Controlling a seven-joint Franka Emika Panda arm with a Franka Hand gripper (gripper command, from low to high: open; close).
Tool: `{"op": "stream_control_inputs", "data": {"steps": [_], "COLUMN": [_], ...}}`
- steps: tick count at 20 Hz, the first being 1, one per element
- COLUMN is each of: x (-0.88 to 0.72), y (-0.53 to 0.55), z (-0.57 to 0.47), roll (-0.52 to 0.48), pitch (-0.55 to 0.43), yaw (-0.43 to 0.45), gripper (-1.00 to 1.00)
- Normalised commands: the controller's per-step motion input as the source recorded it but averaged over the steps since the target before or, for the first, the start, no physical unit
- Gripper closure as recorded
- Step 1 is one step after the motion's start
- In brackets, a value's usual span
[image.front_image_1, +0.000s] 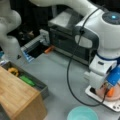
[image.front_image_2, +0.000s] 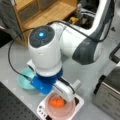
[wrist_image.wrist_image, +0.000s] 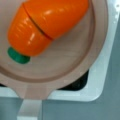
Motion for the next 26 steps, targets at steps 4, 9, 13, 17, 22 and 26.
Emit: {"op": "stream_control_inputs", "data": {"steps": [4,9,13,17,22,26], "x": [-0.63,-0.8,-0.93,-0.97,-0.75,-0.54], "y": [-0.2,-0.27,-0.32,-0.36,-0.26,-0.16], "z": [0.09,0.02,-0.07,-0.04,-0.04,-0.08], "roll": [-0.114,-0.113,-0.089,-0.074,-0.078,-0.146], "pitch": [-0.014,-0.116,-0.212,-0.245,-0.272,-0.27], "yaw": [0.085,0.097,0.122,0.134,0.117,0.144], "gripper": [-1.0,-1.0,-1.0,-1.0,-1.0,-1.0]}}
